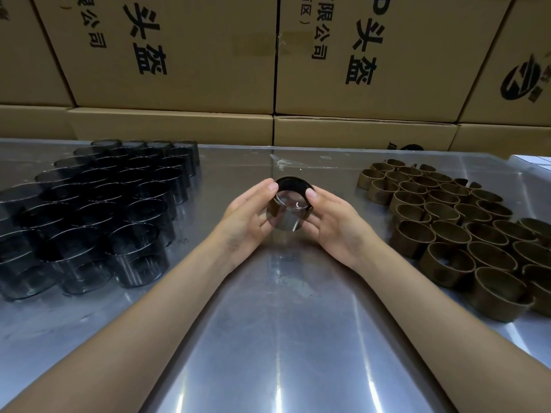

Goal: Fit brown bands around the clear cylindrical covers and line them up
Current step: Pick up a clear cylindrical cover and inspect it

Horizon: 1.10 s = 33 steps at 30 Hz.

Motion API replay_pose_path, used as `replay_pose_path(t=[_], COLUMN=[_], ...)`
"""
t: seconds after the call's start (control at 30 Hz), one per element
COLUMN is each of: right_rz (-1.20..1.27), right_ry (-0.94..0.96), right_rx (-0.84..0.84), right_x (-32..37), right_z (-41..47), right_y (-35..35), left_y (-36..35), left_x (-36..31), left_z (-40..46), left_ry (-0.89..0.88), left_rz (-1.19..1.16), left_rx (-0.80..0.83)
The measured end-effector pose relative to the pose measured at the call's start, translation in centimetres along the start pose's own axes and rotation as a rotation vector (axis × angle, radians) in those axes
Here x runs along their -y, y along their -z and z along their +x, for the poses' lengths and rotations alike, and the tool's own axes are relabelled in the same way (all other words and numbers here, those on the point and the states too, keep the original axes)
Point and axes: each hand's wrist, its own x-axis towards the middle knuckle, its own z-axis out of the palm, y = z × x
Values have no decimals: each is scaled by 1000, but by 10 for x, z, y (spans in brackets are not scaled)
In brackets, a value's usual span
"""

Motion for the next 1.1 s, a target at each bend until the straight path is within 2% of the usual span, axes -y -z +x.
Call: replay_pose_path(t=[0.1, 0.27, 0.37, 0.5, 0.63, 0.83, 1.1], right_rz=[4, -62, 21, 147, 88, 114, 90], right_ry=[-43, -218, -187, -153, -148, -128, -125], right_rx=[115, 265, 261, 283, 314, 328, 253], right_x=[2, 3, 2, 1, 1, 0, 4], right_z=[-3, 1, 1, 0, -1, -4, -3], right_y=[4, 8, 11, 14, 14, 15, 13], left_y=[0, -3, -1, 2, 6, 8, 8], left_x=[-4, -13, -12, -6, 0, 3, -1], left_z=[0, 0, 2, 0, 1, 3, -1], left_ry=[24, -13, 34, 195, 227, 241, 229], left_rz=[-17, -35, 12, 192, 71, -40, -103], left_rx=[31, 31, 52, 104, 138, 282, 303])
